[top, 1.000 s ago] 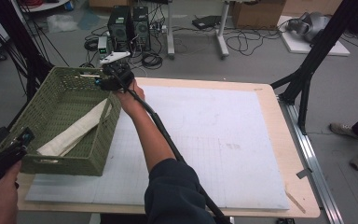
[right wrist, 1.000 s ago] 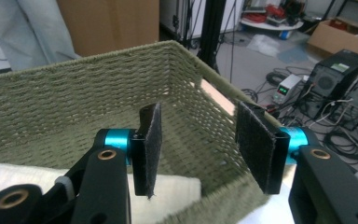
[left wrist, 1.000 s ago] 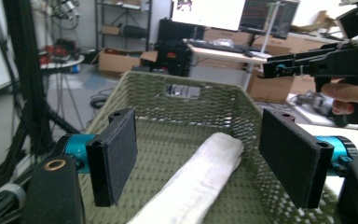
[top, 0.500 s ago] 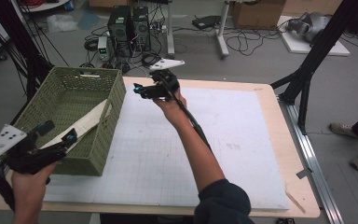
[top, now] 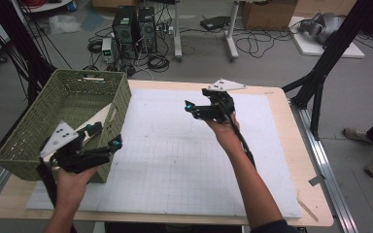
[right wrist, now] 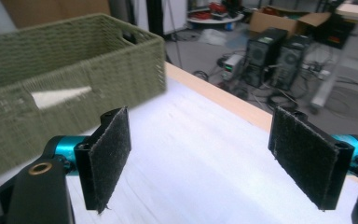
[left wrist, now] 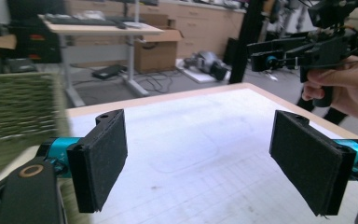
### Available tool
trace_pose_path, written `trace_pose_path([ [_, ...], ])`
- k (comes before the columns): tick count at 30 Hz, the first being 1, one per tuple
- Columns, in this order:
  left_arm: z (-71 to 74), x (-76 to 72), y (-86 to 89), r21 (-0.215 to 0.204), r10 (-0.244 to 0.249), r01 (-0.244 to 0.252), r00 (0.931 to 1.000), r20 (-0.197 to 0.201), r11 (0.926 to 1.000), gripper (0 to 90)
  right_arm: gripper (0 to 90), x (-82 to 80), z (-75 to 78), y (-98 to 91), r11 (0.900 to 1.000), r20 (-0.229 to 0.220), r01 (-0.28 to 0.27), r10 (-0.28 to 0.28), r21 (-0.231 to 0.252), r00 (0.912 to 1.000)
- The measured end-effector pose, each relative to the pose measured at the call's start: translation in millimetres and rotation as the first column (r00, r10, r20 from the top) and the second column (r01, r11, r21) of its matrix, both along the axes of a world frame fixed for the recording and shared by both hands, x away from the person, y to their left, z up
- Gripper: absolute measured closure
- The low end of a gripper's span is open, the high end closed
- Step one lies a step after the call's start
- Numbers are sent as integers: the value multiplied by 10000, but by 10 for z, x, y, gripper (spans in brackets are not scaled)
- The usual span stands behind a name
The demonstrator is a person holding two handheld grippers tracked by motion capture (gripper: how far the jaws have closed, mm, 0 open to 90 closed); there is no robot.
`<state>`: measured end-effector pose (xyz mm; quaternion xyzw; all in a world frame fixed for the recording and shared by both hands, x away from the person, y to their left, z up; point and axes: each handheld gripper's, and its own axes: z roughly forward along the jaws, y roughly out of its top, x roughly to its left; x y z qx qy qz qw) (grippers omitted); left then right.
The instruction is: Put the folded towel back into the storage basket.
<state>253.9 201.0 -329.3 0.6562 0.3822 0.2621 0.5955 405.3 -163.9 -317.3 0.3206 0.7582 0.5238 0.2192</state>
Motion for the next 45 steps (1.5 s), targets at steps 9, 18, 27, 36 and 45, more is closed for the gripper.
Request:
trace_pose_path([
  [9, -159, 194, -473, 91, -1375, 1376, 9905, -76, 9904, 194, 193, -350, -108, -630, 9978, -110, 624, -621, 242, 9980],
  [18, -391, 317, -812, 377, -2237, 2242, 9745, -167, 9738, 193, 190, -816, -371, -1157, 9862, 102, 1621, -1625, 324, 9867],
  [27, -561, 413, -864, 246, -2423, 2428, 9700, -215, 9698, 199, 184, -1119, -612, -1467, 9682, 53, 2494, -2495, 209, 9684],
  [36, -611, 484, -820, 229, -2141, 2146, 9765, -228, 9764, 200, 183, -1203, -685, -1556, 9634, 73, 2678, -2678, 105, 9634],
  [45, -634, 450, -748, 106, -2005, 2006, 9796, -117, 9796, 201, 182, -1246, -664, -1582, 9611, 62, 2756, -2757, 205, 9612],
])
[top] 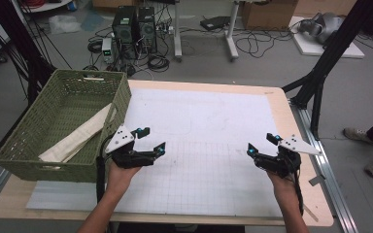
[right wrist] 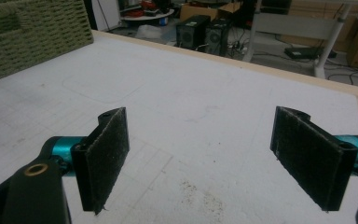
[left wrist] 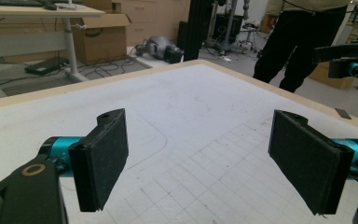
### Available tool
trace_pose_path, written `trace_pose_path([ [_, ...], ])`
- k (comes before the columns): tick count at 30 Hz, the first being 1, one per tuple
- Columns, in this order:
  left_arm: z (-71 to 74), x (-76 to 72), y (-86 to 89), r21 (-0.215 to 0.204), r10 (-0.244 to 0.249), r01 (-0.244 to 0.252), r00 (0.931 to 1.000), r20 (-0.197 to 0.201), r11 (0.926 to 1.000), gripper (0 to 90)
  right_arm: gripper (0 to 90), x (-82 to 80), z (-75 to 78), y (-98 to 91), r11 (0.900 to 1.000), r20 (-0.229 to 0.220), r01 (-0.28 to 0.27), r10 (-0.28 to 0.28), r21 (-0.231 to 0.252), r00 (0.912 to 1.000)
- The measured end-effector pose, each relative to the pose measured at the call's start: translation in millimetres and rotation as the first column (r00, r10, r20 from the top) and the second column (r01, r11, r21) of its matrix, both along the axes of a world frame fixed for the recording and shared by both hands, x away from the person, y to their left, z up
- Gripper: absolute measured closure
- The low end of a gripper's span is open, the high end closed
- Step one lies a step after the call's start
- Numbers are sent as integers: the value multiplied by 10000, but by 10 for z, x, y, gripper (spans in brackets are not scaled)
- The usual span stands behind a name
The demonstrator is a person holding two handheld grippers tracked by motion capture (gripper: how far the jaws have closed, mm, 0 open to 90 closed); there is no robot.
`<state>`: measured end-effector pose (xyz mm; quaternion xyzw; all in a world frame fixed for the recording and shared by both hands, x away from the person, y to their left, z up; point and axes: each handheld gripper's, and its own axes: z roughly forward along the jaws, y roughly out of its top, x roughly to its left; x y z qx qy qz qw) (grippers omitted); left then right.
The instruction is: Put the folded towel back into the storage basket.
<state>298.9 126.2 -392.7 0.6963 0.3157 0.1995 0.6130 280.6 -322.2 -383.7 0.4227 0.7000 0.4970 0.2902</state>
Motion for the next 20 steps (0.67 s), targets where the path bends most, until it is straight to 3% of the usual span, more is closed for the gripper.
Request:
trace_pose_path([
  [20, -25, 12, -63, 81, -171, 172, 9998, -75, 9998, 202, 182, -3, 1, -1, 9999, 12, -57, 57, -97, 10000],
])
